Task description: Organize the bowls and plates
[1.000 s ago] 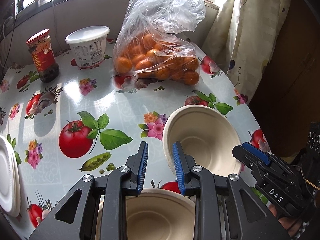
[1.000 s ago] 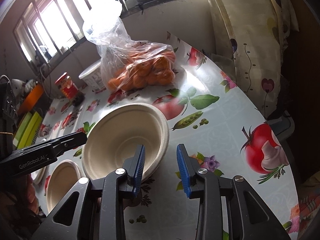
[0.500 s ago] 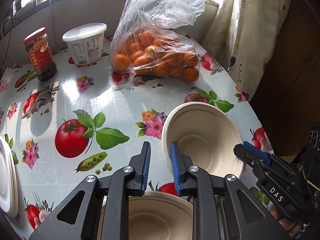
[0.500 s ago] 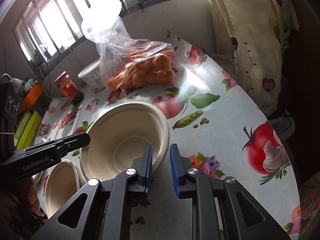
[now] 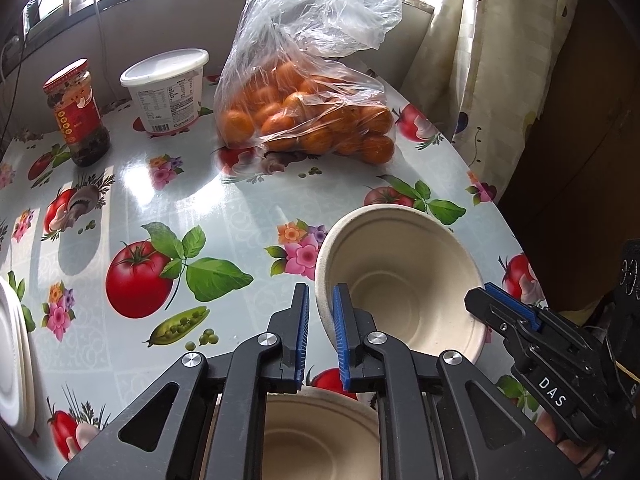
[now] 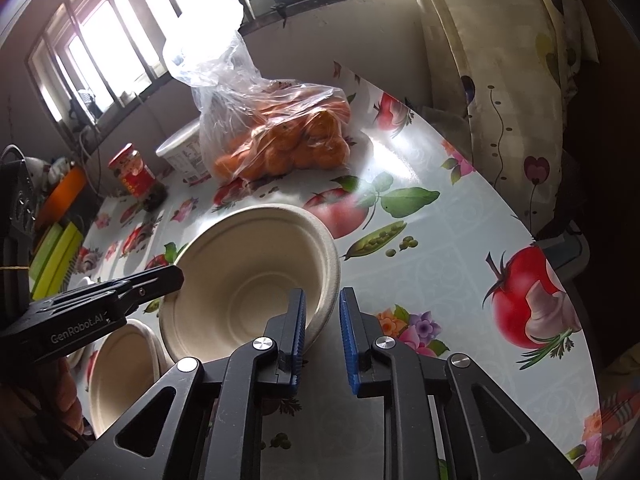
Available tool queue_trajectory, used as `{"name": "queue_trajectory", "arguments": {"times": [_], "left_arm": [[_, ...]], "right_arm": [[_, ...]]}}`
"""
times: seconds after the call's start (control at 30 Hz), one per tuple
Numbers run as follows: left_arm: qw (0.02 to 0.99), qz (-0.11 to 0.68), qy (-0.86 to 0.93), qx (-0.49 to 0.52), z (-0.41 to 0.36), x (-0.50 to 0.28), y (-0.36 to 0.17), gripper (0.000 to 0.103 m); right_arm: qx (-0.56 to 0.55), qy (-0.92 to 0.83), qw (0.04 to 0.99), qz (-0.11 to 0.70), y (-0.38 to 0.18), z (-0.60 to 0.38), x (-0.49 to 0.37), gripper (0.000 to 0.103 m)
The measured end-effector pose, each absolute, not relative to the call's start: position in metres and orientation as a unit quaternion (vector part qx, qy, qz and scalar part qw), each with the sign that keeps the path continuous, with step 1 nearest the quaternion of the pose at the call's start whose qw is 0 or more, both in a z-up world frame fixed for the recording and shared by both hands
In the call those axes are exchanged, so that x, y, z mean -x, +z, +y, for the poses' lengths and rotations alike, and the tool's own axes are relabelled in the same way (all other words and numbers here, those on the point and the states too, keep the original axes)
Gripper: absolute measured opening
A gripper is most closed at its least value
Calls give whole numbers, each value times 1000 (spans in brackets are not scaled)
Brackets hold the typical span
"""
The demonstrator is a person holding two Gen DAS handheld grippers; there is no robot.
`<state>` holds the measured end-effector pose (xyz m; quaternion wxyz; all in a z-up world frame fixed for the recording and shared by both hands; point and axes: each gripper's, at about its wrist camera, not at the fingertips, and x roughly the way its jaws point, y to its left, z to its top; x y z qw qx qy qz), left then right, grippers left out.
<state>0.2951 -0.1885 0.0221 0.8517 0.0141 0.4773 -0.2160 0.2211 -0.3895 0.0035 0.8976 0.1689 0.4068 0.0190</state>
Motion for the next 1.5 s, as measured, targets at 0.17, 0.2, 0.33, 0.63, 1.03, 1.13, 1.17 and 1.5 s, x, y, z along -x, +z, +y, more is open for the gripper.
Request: {"name": "queue_trajectory", "arguments": {"times": [0.17,0.2,0.33,0.63,1.03,1.13,1.17,1.5], "left_arm": [[852,477,-216,-15,-190,-295,22,13],[851,478,-216,-14,-190,-295,22,13],[851,477,-218,-16,-192,-294,22,13],[851,475,-223,-14,-193,-291,26,13],[855,464,-230,-12,-195,-280,36,13],[856,461,-232,-12,-194,-276,39,13],[856,461,-233,-12,-194,-275,40,13],[859,452,-239,-5,-191,-261,47,13]], "right_arm": [[-172,18,898,404,3,-391,-220,15],[-172,18,898,404,3,-391,-220,15],[-172,16,899,402,4,-392,-219,14],[-177,12,900,398,5,-395,-215,13],[-181,4,905,384,15,-394,-202,13],[-182,2,907,381,18,-394,-198,13],[-182,2,907,380,19,-393,-197,13],[-182,-3,913,364,31,-391,-180,13]]}}
